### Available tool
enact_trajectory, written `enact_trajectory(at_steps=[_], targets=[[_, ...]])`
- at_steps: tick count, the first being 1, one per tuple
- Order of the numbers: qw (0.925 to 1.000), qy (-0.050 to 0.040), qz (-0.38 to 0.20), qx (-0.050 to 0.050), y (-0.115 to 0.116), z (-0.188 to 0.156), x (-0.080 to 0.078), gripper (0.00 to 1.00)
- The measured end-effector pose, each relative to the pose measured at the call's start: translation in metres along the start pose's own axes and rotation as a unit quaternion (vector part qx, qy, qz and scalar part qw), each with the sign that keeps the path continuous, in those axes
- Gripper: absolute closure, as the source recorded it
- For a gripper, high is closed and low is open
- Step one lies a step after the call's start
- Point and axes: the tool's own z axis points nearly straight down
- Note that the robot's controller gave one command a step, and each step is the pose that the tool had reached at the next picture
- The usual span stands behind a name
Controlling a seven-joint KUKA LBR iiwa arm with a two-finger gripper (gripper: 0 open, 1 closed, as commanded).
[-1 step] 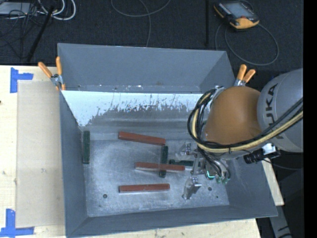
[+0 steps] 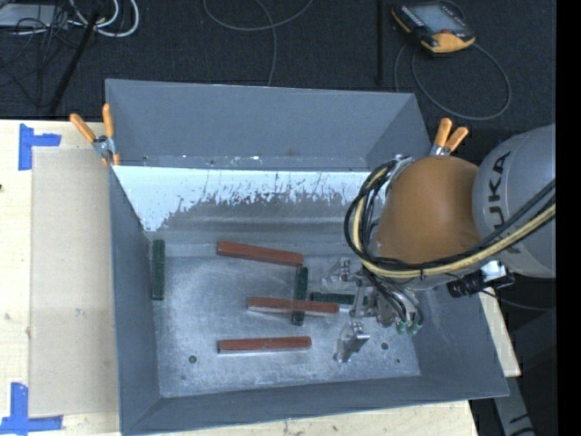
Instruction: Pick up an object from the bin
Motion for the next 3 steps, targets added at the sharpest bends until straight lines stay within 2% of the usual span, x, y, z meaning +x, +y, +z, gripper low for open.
enact_trajectory(at_steps=[1,2,3], targets=[[0.9998,-0.0198,-0.003,0.001,0.002,0.085,-0.03,1.0],[0.9998,-0.0198,-0.003,0.001,0.002,0.085,-0.03,1.0],[0.999,-0.0132,-0.043,0.001,-0.009,0.08,-0.031,1.0]])
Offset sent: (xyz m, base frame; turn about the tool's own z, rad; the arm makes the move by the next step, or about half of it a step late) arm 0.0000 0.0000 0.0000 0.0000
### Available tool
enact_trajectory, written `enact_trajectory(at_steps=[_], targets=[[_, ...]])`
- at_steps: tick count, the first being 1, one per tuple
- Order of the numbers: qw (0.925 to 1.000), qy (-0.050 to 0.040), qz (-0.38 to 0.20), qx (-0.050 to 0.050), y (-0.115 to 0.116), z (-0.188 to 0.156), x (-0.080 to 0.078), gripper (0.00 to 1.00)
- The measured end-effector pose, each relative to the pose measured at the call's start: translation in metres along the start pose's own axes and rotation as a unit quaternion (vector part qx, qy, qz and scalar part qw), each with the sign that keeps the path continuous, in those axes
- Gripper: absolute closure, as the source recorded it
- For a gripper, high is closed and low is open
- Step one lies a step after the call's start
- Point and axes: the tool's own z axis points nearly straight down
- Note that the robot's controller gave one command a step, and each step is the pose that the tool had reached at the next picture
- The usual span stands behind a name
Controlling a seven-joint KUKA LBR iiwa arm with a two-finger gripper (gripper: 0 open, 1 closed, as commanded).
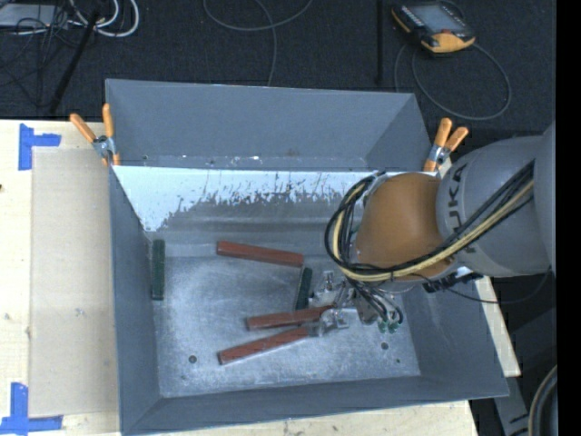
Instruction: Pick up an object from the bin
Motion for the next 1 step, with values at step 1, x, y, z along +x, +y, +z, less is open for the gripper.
enact_trajectory(at_steps=[1], targets=[[0.9976,0.0118,-0.068,-0.002,0.026,-0.1195,-0.0379,1.0]])
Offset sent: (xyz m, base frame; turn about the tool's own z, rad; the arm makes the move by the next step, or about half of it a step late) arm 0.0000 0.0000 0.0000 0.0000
